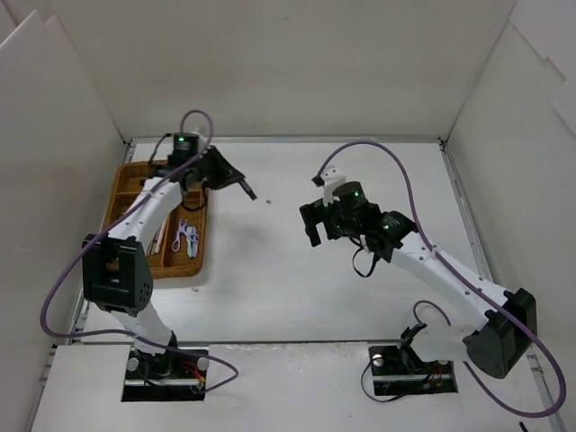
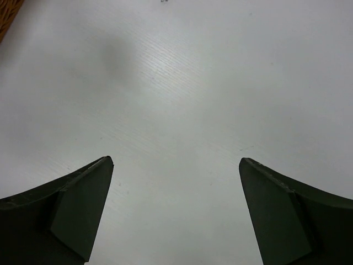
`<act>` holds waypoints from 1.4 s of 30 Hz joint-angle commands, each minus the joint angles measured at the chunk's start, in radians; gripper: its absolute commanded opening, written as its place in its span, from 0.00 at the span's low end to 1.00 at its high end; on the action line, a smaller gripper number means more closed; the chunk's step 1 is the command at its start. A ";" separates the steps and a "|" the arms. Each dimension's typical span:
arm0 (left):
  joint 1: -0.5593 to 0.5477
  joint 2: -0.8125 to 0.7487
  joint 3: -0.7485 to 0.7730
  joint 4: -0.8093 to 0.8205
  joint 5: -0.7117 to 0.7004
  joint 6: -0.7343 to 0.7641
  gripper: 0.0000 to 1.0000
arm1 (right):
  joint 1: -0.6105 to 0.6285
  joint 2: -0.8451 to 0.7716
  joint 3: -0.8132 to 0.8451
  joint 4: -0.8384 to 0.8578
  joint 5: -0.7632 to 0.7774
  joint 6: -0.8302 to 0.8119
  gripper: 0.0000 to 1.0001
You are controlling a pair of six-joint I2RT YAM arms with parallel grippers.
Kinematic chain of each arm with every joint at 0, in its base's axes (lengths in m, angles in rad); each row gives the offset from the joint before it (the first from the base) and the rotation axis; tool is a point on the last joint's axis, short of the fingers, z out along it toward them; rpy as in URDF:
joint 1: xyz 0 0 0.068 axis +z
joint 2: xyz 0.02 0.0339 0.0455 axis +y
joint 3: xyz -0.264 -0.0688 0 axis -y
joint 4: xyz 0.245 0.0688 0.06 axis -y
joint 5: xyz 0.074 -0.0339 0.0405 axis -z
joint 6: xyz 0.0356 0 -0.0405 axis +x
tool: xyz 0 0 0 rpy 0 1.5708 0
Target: Organize the makeup
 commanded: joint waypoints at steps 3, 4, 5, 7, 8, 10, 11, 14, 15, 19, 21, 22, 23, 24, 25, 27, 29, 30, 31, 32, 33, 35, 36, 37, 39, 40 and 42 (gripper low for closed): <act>0.321 -0.058 0.056 0.021 -0.038 0.032 0.00 | -0.013 -0.093 0.002 0.046 0.101 -0.002 0.97; 0.356 -0.029 0.070 0.023 -0.045 0.031 0.00 | -0.021 -0.099 -0.009 0.045 0.112 0.001 0.97; 0.388 -0.009 0.102 0.026 -0.049 0.028 0.00 | -0.024 -0.103 -0.013 0.045 0.115 0.007 0.98; 0.470 0.036 0.145 0.024 -0.053 0.019 0.01 | -0.030 -0.116 -0.026 0.039 0.124 0.013 0.98; 0.491 0.085 0.188 0.026 -0.056 0.014 0.02 | -0.033 -0.120 -0.029 0.037 0.131 0.016 0.98; 0.546 0.135 0.231 0.021 -0.061 0.003 0.03 | -0.041 -0.128 -0.035 0.027 0.146 0.024 0.98; 0.562 0.184 0.272 0.024 -0.061 -0.006 0.03 | -0.041 -0.133 -0.038 0.023 0.149 0.027 0.98; 0.608 0.276 0.360 0.021 -0.061 -0.015 0.07 | -0.048 -0.145 -0.041 0.011 0.173 0.037 0.98; 0.608 0.300 0.384 -0.003 -0.061 -0.018 0.08 | -0.048 -0.149 -0.041 0.010 0.180 0.040 0.98; 0.634 0.369 0.446 -0.048 -0.072 -0.024 0.15 | -0.054 -0.162 -0.041 -0.010 0.206 0.059 0.98; 0.645 0.370 0.432 -0.040 -0.084 -0.029 0.31 | -0.054 -0.171 -0.044 -0.016 0.207 0.070 0.98; 0.656 0.366 0.426 -0.036 -0.090 -0.032 0.44 | -0.053 -0.174 -0.047 -0.018 0.210 0.073 0.98; 0.656 0.366 0.420 -0.031 -0.090 -0.032 0.49 | -0.053 -0.182 -0.050 -0.023 0.210 0.079 0.98; 0.665 0.364 0.421 -0.032 -0.087 -0.028 0.59 | -0.053 -0.186 -0.052 -0.026 0.210 0.082 0.98; 0.665 0.363 0.425 -0.035 -0.085 -0.023 0.62 | -0.051 -0.192 -0.053 -0.029 0.210 0.083 0.98; 0.665 0.354 0.432 -0.055 -0.087 -0.008 0.70 | -0.053 -0.212 -0.059 -0.038 0.215 0.086 0.98; 0.665 0.317 0.416 -0.066 -0.084 0.009 0.73 | -0.053 -0.241 -0.062 -0.047 0.224 0.088 0.98; 0.665 0.295 0.405 -0.072 -0.087 0.018 0.76 | -0.053 -0.249 -0.065 -0.056 0.238 0.088 0.98; 0.656 0.247 0.389 -0.074 -0.091 0.043 0.77 | -0.051 -0.263 -0.069 -0.062 0.246 0.090 0.98; 0.656 0.216 0.362 -0.077 -0.099 0.058 0.78 | -0.054 -0.284 -0.070 -0.069 0.253 0.090 0.98; 0.644 0.187 0.351 -0.101 -0.120 0.078 0.80 | -0.051 -0.300 -0.072 -0.079 0.273 0.090 0.98; 0.614 0.089 0.331 -0.138 -0.156 0.162 0.81 | -0.055 -0.338 -0.073 -0.093 0.298 0.094 0.98; 0.601 0.056 0.323 -0.181 -0.203 0.195 0.83 | -0.054 -0.352 -0.075 -0.111 0.333 0.097 0.98; 0.569 -0.020 0.304 -0.199 -0.231 0.268 0.84 | -0.054 -0.370 -0.072 -0.119 0.350 0.103 0.98; 0.532 -0.102 0.273 -0.253 -0.319 0.343 0.86 | -0.055 -0.418 -0.070 -0.141 0.400 0.106 0.98; 0.492 -0.192 0.227 -0.268 -0.358 0.377 0.87 | -0.056 -0.435 -0.070 -0.145 0.417 0.113 0.98; 0.456 -0.339 0.167 -0.298 -0.438 0.462 0.90 | -0.054 -0.490 -0.072 -0.161 0.469 0.119 0.98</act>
